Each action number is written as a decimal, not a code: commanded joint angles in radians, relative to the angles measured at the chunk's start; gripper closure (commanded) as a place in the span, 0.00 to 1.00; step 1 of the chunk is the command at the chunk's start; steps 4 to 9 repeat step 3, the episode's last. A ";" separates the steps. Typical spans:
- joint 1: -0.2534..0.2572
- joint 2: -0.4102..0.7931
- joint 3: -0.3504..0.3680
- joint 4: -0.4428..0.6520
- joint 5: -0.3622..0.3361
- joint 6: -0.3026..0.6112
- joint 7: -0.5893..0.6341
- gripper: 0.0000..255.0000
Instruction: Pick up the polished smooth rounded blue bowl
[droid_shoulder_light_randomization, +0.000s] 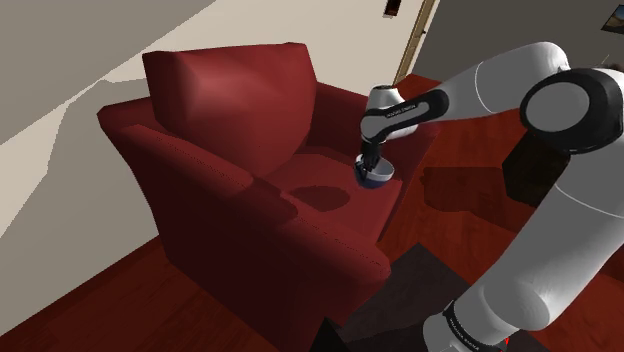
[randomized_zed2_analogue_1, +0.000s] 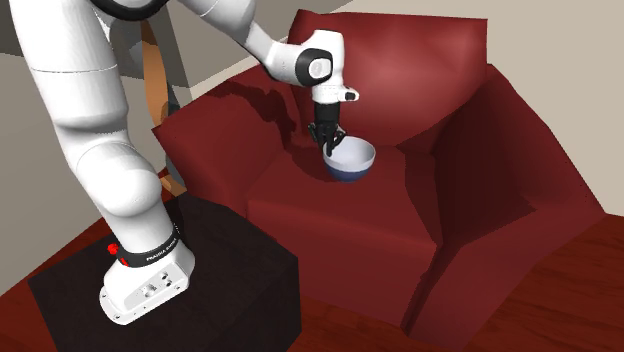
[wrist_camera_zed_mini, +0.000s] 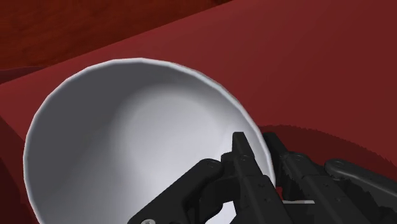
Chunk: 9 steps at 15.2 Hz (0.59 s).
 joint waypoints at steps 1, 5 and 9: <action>0.001 -0.015 0.000 0.011 -0.001 -0.026 0.000 1.00; 0.001 -0.017 0.000 0.012 -0.002 -0.028 0.000 1.00; 0.001 -0.017 0.000 0.012 -0.002 -0.028 0.000 1.00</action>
